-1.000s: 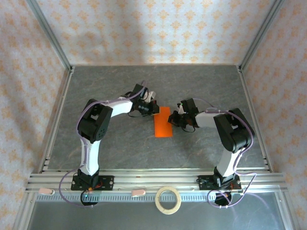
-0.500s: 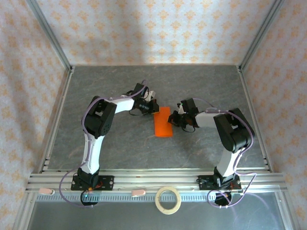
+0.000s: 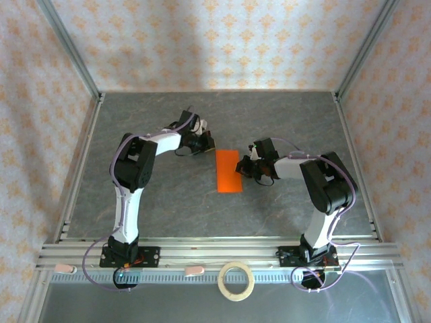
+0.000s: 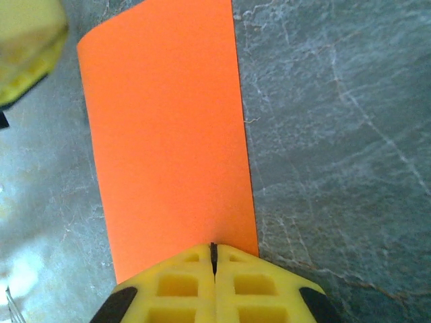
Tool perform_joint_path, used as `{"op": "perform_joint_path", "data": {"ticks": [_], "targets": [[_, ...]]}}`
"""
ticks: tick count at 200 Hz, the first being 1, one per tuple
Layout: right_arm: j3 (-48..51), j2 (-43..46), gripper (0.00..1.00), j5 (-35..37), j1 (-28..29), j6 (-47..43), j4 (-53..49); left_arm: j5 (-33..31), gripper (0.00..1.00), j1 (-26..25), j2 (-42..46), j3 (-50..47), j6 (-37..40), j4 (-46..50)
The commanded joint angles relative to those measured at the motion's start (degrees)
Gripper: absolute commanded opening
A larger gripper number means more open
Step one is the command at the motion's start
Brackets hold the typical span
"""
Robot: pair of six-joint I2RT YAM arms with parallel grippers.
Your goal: Fold a paper plane with a square sheet of paper (pick it up from the middle)
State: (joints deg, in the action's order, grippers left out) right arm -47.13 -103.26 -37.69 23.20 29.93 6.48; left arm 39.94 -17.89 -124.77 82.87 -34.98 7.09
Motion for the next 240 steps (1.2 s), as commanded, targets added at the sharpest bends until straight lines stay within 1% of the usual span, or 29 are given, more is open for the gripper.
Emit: {"op": "perform_joint_path", "data": {"ticks": [1,30,59,70,82,90,110,131,156,173,181,203,240], "targets": [[3.72,-4.18,0.0,9.06,-0.38,-1.34,-13.51,-2.77,0.0,-0.18,-0.19,1.17,-1.68,2.94],[3.37,-3.95,0.0,8.14,-0.39,-1.27,-12.89,-3.45,0.0,-0.27,4.09,-2.11,-2.59,-0.16],[1.77,-1.14,0.0,2.84,-0.44,-0.56,-9.95,-0.91,0.0,-0.6,9.56,-6.95,-3.4,-4.57],[0.73,0.73,0.05,0.54,-0.37,0.25,-8.04,0.26,0.0,-1.11,11.17,-8.78,-3.51,-5.94],[-0.41,2.97,0.16,-1.68,-0.41,1.28,-6.16,1.87,0.0,-1.93,12.45,-10.31,-3.13,-7.27],[-1.25,4.38,0.21,-2.33,-0.43,1.91,-5.49,3.09,0.0,-2.59,12.75,-10.79,-2.95,-7.77],[-2.26,7.44,0.3,-1.22,-0.63,3.68,-5.61,5.94,0.0,-4.21,12.07,-10.76,-2.25,-8.37],[-1.16,9.6,0.35,-0.23,-0.96,4.32,-7.47,5.91,0.0,-5.75,9.87,-8.89,-1.0,-6.28],[2.67,12.82,0.39,0.35,-1.28,5.09,-7.95,4.33,0.0,-7.2,6.98,-6.7,-0.25,-3.65],[4.68,14.2,0.4,-0.03,-1.38,4.89,-8.56,4.26,0.0,-7.39,5.58,-6.18,-1.02,-4.55],[5.54,14.76,0.43,-0.1,-1.38,4.96,-8.68,4.2,0.0,-7.42,5.17,-5.98,-1.31,-4.76],[7.09,15.09,0.45,-1.65,-1.44,4.72,-8.83,2.81,0.0,-7.11,4.34,-5.62,-1.06,-4.34],[8.48,14.51,0.47,-3.05,-1.45,4.74,-8.59,3.73,0.0,-6.2,2.73,-6.12,-0.09,-4.35]]}}
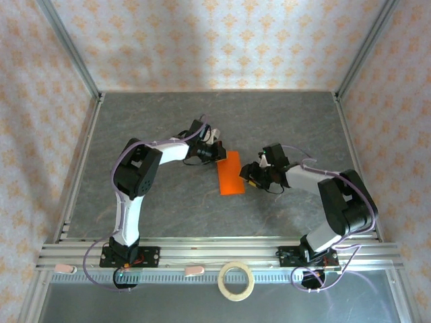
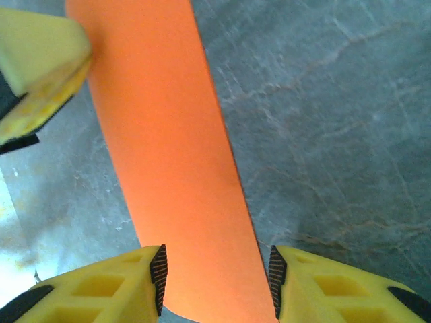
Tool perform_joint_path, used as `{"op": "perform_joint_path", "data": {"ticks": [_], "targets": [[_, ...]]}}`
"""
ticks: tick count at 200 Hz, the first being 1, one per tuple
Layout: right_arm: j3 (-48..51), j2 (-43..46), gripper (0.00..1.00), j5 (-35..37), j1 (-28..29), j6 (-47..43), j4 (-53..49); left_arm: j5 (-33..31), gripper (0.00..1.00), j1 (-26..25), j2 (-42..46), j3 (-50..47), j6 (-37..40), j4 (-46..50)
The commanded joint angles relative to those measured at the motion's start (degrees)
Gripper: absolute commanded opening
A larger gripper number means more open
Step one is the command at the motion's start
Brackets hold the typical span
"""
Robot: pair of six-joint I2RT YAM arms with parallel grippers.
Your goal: Fold a paper plane with a square sheet of paper (pick it up from the middle)
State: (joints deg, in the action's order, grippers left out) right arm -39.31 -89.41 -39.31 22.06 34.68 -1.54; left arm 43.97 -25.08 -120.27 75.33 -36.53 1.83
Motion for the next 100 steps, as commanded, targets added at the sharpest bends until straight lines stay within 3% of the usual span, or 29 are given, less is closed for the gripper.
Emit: {"op": "perform_joint_path", "data": {"ticks": [1,100], "targets": [[0.69,0.64,0.47,-1.5,-0.29,-0.03,-0.61,-0.29,0.0,0.99,-1.84,1.41,1.51,0.91],[1.91,-1.35,0.49,-7.6,-0.28,1.59,1.31,-0.83,0.0,1.8,-2.69,-3.96,2.96,-0.26]]}}
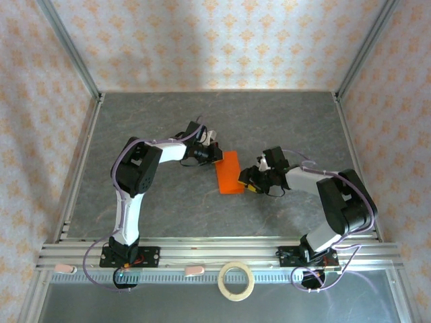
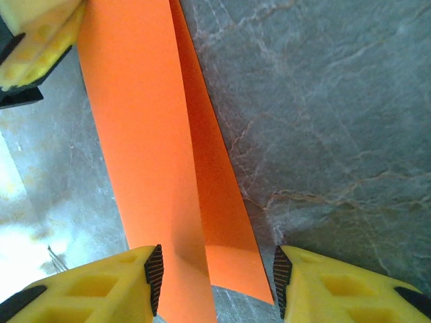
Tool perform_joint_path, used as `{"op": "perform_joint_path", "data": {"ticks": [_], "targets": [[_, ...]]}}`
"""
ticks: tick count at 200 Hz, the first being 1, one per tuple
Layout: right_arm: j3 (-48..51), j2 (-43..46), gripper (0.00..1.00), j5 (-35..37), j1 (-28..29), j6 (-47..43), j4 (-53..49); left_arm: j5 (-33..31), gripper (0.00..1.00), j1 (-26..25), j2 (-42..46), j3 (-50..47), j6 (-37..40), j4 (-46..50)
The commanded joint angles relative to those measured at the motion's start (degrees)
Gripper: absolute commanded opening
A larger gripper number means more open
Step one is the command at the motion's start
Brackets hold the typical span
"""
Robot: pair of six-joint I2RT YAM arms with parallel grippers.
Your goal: Fold a paper plane with a square sheet of paper (pick it up from the middle)
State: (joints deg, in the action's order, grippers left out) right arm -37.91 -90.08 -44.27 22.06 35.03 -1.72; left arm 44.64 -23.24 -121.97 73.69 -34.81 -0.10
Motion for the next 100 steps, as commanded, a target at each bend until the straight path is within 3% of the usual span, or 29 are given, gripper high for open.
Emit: {"op": "perform_joint_path", "data": {"ticks": [1,100], "targets": [[0.49,-0.69,0.49,-2.64,-0.27,1.3,1.56,-1.5,0.0,-0.04,-1.03,-2.28,1.23,1.71],[-4.81,-5.68,0.36,-6.56,-0.78,2.31,9.12,2.55,0.0,0.03,-2.62,0.91,3.38,2.29]]}}
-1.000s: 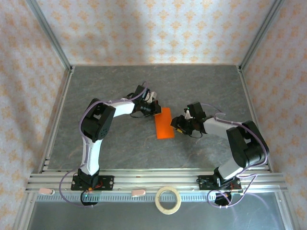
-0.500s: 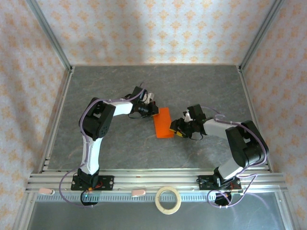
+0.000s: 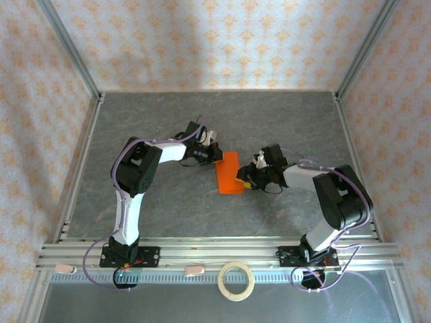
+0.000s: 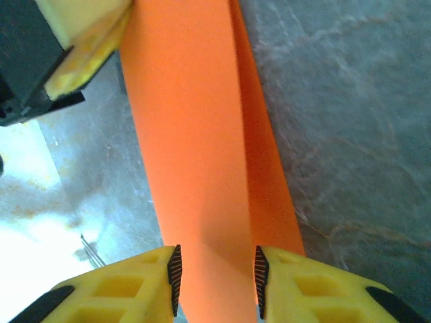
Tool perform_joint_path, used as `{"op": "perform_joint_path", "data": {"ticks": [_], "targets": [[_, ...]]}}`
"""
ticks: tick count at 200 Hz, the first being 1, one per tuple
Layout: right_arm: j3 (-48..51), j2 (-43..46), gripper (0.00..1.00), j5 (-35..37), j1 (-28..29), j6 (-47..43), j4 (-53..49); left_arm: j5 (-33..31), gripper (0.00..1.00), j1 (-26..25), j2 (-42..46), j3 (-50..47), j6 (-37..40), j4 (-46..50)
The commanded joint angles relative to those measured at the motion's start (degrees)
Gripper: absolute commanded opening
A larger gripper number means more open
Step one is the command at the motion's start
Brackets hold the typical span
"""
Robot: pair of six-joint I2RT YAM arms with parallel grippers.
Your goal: Fold a paper plane with a square sheet of paper (pick it up from the middle)
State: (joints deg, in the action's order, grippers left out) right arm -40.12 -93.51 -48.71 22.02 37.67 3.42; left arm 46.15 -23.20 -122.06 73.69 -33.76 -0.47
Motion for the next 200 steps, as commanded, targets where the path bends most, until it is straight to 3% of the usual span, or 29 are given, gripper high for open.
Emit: {"op": "perform_joint_path", "data": {"ticks": [1,98,200], "targets": [[-2.73,-2.48,0.36,-2.2,-0.83,-0.37,4.02,1.05,0.0,-0.01,-2.55,0.92,2.36,2.71],[-7.11,-8.71,0.26,-11.2,-5.23,-8.49,0.7,1.22,0.0,-0.03,-4.23,4.26,4.95,5.31],[-6.56,-11.3,0.15,-13.52,-5.31,-6.47,4.72,1.24,0.0,-0.04,-3.54,4.69,4.4,5.14]]}}
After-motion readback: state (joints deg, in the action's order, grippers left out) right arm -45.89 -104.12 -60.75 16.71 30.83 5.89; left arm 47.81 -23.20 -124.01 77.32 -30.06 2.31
